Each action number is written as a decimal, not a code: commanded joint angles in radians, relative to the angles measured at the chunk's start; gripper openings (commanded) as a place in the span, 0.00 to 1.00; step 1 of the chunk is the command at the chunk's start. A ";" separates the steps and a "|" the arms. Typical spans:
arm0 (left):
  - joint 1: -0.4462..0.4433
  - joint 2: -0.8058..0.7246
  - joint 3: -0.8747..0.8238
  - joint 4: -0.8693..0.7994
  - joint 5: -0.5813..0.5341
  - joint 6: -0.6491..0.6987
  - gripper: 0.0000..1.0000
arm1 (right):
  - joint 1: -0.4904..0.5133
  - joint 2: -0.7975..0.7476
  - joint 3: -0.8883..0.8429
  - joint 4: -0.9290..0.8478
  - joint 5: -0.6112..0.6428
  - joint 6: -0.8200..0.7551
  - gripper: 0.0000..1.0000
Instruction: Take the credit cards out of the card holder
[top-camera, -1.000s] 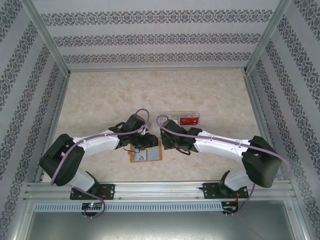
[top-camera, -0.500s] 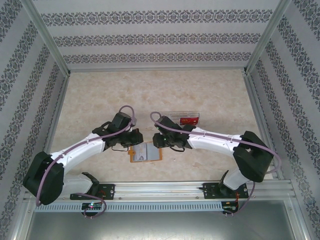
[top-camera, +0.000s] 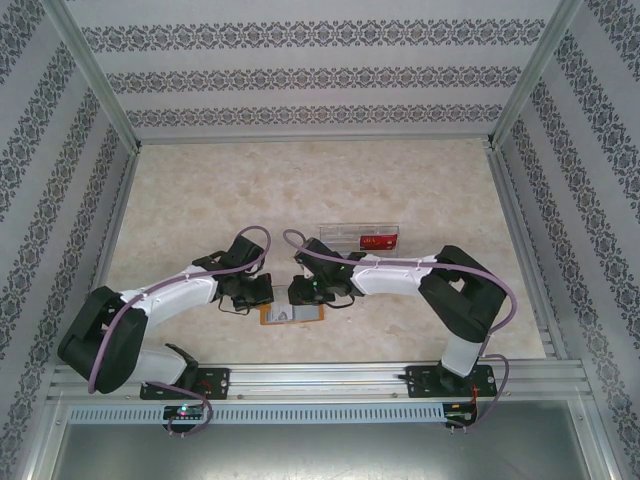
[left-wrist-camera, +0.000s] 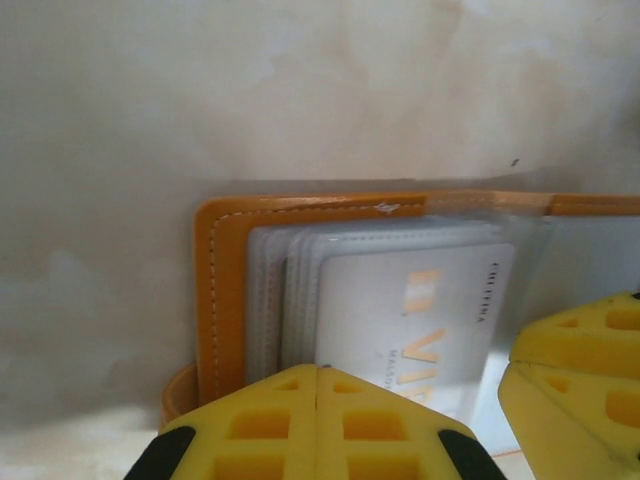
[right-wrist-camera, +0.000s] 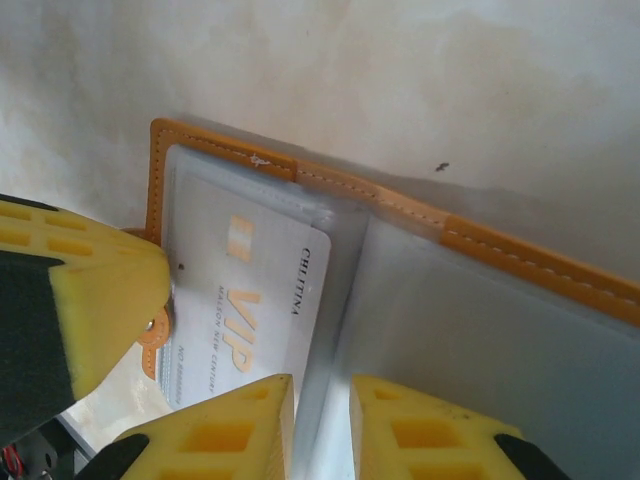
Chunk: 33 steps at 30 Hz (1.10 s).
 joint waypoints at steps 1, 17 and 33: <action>0.007 0.020 -0.018 -0.012 -0.011 -0.003 0.00 | 0.005 0.032 0.024 0.036 -0.046 0.038 0.23; 0.007 0.029 -0.021 0.003 -0.001 -0.013 0.00 | -0.001 0.066 0.017 0.088 -0.092 0.063 0.19; 0.008 0.045 -0.009 -0.046 -0.053 -0.009 0.00 | -0.055 -0.001 -0.090 0.099 -0.094 0.076 0.00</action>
